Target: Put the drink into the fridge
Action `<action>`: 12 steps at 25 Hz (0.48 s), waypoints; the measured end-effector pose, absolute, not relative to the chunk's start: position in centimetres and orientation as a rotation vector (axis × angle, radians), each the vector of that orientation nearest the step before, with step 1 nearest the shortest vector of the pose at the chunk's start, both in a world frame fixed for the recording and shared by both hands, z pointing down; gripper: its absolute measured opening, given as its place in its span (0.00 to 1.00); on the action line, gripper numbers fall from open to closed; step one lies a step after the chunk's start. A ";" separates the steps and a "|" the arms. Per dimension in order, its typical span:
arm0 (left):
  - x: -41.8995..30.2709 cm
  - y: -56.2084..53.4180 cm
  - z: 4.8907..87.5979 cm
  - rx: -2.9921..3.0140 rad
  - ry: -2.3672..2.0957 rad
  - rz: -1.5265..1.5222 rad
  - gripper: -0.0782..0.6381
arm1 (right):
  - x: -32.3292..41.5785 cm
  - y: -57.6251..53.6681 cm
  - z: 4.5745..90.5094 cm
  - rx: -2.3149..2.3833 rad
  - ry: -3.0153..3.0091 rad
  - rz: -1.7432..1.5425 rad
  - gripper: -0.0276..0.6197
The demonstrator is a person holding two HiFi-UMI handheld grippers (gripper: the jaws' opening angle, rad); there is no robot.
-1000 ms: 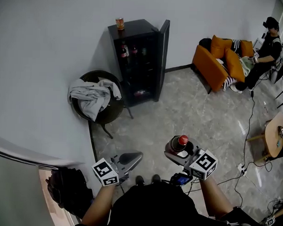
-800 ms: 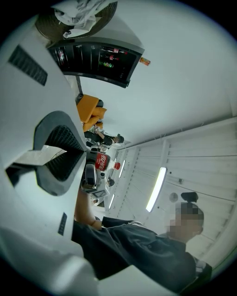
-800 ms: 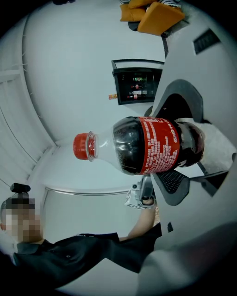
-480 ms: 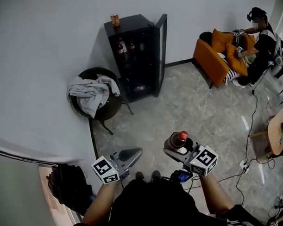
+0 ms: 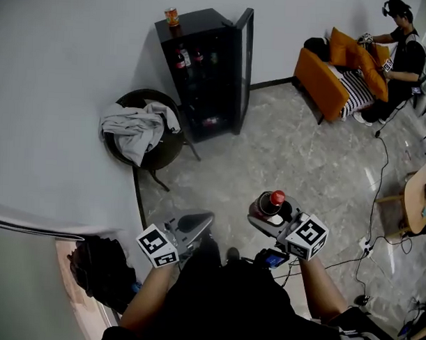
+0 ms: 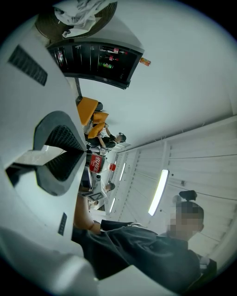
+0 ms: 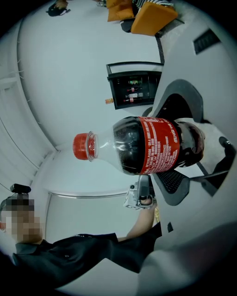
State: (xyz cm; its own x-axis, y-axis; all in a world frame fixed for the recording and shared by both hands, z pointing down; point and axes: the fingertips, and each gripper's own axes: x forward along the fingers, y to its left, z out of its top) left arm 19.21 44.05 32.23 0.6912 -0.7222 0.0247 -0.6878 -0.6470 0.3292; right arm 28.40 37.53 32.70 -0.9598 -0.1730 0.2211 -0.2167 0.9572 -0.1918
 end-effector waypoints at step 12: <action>13.6 37.3 32.6 2.609 -1.115 -0.232 0.12 | 23.3 31.4 33.7 0.369 -2.842 0.330 0.55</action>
State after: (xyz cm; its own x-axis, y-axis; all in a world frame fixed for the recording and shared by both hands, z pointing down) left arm 13.56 37.32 32.61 0.6867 -0.7263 -0.0325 -0.6788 -0.6565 0.3288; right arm 23.34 31.43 33.68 -0.9349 -0.2190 0.2793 -0.2772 0.9421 -0.1889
